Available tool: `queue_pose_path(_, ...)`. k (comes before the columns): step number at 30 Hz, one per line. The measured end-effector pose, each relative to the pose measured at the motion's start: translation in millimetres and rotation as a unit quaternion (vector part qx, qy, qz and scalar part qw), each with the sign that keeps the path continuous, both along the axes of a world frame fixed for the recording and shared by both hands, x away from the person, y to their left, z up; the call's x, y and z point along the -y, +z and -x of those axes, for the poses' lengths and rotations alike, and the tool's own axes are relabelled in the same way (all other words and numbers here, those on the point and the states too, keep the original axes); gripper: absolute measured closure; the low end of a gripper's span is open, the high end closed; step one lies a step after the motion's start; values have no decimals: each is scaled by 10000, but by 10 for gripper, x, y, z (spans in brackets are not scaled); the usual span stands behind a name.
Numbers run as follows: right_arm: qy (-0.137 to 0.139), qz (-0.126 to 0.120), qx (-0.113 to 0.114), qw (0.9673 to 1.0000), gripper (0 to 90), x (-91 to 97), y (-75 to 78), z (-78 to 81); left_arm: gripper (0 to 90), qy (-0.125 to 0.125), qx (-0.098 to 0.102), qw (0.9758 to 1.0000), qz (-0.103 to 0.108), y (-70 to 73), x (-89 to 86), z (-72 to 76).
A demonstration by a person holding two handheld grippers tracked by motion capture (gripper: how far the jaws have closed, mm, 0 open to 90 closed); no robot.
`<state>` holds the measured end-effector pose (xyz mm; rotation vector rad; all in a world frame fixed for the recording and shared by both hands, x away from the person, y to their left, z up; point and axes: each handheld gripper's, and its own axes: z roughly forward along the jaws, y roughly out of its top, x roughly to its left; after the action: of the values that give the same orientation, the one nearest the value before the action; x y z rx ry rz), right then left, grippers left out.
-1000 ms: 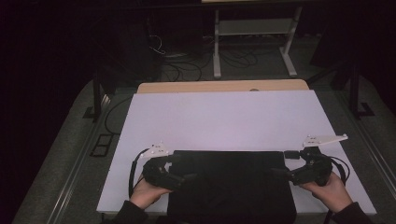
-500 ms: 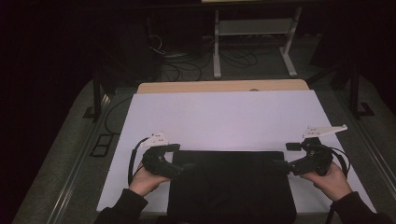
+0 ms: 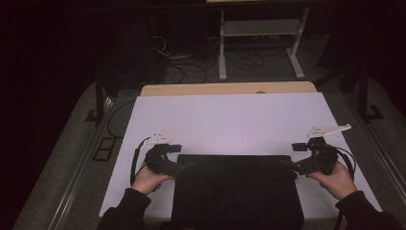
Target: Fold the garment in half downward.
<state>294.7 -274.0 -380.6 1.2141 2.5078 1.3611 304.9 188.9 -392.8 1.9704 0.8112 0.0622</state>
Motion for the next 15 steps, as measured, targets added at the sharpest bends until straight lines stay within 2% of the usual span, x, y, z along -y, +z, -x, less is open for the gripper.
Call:
queue_pose_path(6,-87,-45,-37,9999,0,53,-68,-54,0,151,-18,9999,-23,-94,-57,-63)
queue_pose_path(11,-191,-54,-110,9997,0,133,-136,-86,0,177,-11,9997,-149,-157,-98,-92)
queue_pose_path(15,-267,-80,-143,9995,0,190,-170,-108,0,216,15,9997,-149,-190,-121,-113)
